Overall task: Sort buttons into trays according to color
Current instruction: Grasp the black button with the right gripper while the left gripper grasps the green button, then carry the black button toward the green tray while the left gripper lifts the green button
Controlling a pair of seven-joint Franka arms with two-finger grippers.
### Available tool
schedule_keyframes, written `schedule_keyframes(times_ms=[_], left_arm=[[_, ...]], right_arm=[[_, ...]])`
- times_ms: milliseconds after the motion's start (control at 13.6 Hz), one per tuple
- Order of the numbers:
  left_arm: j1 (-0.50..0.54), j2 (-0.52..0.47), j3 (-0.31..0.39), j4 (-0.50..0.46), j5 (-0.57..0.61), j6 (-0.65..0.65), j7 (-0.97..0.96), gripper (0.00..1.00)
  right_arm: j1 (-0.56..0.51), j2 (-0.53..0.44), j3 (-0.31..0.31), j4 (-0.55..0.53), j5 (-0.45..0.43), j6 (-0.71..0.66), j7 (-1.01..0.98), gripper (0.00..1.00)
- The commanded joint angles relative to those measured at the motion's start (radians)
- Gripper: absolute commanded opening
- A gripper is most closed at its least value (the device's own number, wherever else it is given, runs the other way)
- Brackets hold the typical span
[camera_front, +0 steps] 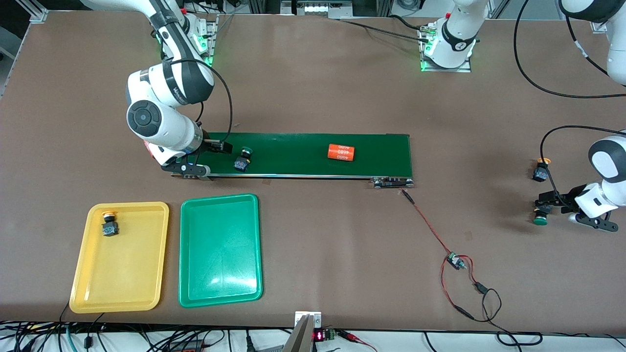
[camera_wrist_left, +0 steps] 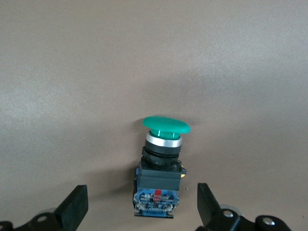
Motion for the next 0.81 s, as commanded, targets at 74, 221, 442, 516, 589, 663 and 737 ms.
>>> schedule_keyframes(times_ms=[74, 221, 442, 516, 589, 663, 737], left_arm=[[-0.007, 0.013, 0.001, 0.031, 0.024, -0.004, 0.015, 1.0], [-0.016, 0.014, 0.001, 0.027, 0.023, 0.002, 0.016, 0.99], [-0.012, 0.016, 0.001, -0.009, 0.023, 0.012, 0.022, 1.0], [-0.009, 0.016, 0.001, -0.038, 0.023, 0.059, 0.036, 1.0], [-0.006, 0.015, 0.001, -0.058, 0.023, 0.095, 0.057, 0.99], [-0.006, 0.014, 0.001, -0.061, 0.023, 0.098, 0.07, 0.95], [-0.009, 0.011, 0.002, -0.061, 0.023, 0.095, 0.082, 0.75]], right_arm=[[0.0, 0.017, 0.006, -0.025, 0.022, 0.068, 0.018, 1.0], [0.002, 0.043, 0.006, -0.025, 0.027, 0.1, 0.026, 1.0], [0.014, 0.068, 0.006, -0.021, 0.027, 0.14, 0.064, 1.0], [0.016, 0.072, 0.006, -0.021, 0.027, 0.151, 0.067, 1.0], [0.016, 0.083, 0.006, -0.019, 0.027, 0.157, 0.07, 1.0], [0.016, 0.085, 0.006, -0.019, 0.028, 0.163, 0.073, 1.0], [0.016, 0.085, 0.006, -0.019, 0.028, 0.163, 0.073, 1.0]])
